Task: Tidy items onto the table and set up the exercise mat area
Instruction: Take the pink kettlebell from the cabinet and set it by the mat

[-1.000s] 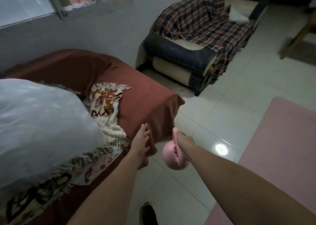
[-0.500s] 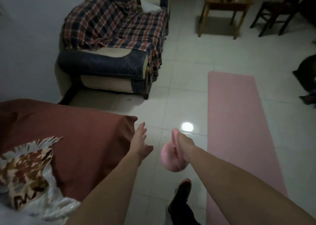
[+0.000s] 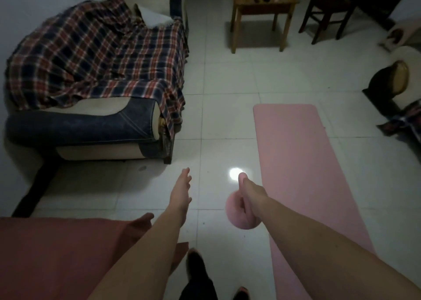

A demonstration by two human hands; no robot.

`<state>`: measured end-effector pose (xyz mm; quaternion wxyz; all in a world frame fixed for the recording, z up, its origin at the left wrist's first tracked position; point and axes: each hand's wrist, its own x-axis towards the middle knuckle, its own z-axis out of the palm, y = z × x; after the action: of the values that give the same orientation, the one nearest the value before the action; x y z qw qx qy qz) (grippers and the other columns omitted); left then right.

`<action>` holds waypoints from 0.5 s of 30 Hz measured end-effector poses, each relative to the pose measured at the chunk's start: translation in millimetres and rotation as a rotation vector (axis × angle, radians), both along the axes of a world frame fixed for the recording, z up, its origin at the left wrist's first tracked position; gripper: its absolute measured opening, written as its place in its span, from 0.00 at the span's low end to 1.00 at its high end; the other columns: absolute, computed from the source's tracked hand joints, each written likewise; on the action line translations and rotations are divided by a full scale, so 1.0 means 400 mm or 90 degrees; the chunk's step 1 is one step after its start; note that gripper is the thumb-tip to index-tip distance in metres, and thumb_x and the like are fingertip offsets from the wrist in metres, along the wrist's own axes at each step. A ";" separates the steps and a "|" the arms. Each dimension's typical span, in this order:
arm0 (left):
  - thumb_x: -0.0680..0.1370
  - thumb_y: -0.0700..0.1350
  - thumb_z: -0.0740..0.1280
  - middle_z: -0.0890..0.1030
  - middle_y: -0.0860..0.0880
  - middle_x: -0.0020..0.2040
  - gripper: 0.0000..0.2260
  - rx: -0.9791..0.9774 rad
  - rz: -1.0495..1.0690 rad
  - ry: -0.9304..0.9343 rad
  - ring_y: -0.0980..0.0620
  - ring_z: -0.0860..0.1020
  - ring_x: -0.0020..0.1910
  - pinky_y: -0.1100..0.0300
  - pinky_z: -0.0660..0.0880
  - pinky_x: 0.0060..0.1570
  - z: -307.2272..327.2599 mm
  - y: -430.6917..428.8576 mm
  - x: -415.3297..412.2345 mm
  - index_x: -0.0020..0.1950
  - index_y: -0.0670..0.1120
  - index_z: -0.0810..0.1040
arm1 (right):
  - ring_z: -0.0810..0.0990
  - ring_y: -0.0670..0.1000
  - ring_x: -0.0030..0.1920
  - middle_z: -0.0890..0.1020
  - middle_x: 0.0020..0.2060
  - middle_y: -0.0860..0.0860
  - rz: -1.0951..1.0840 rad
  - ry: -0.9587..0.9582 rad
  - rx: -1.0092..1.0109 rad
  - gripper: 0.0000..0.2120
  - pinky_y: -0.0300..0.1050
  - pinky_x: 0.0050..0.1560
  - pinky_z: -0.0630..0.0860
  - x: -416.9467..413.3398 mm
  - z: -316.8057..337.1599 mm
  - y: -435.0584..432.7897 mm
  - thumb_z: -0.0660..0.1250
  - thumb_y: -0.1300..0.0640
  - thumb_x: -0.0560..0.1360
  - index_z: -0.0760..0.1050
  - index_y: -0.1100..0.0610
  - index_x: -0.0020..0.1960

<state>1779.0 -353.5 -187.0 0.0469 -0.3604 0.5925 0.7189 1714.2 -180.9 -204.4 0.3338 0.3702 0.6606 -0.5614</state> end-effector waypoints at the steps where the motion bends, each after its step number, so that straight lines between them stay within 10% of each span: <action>1: 0.81 0.61 0.53 0.64 0.50 0.76 0.25 0.002 -0.009 0.003 0.49 0.61 0.75 0.45 0.58 0.73 -0.003 -0.009 -0.050 0.76 0.53 0.63 | 0.80 0.54 0.44 0.82 0.43 0.53 -0.006 0.007 -0.002 0.26 0.48 0.51 0.75 -0.049 -0.002 -0.005 0.63 0.36 0.72 0.77 0.60 0.47; 9: 0.81 0.60 0.53 0.64 0.51 0.76 0.26 0.035 -0.083 0.018 0.50 0.61 0.76 0.47 0.58 0.73 -0.027 -0.140 -0.508 0.77 0.53 0.61 | 0.81 0.56 0.45 0.84 0.43 0.52 -0.028 -0.005 0.061 0.30 0.52 0.58 0.75 -0.459 -0.030 -0.120 0.64 0.32 0.64 0.80 0.58 0.45; 15: 0.81 0.60 0.54 0.64 0.52 0.76 0.26 0.033 -0.119 -0.004 0.50 0.62 0.75 0.47 0.59 0.72 -0.021 -0.195 -0.812 0.77 0.52 0.60 | 0.75 0.57 0.42 0.75 0.38 0.49 -0.056 -0.016 0.061 0.19 0.50 0.42 0.69 -0.760 0.008 -0.186 0.63 0.42 0.56 0.73 0.55 0.40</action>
<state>1454.0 -431.4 -195.4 0.1252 -0.3047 0.6045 0.7253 1410.3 -255.3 -201.4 0.2987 0.4212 0.6658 -0.5385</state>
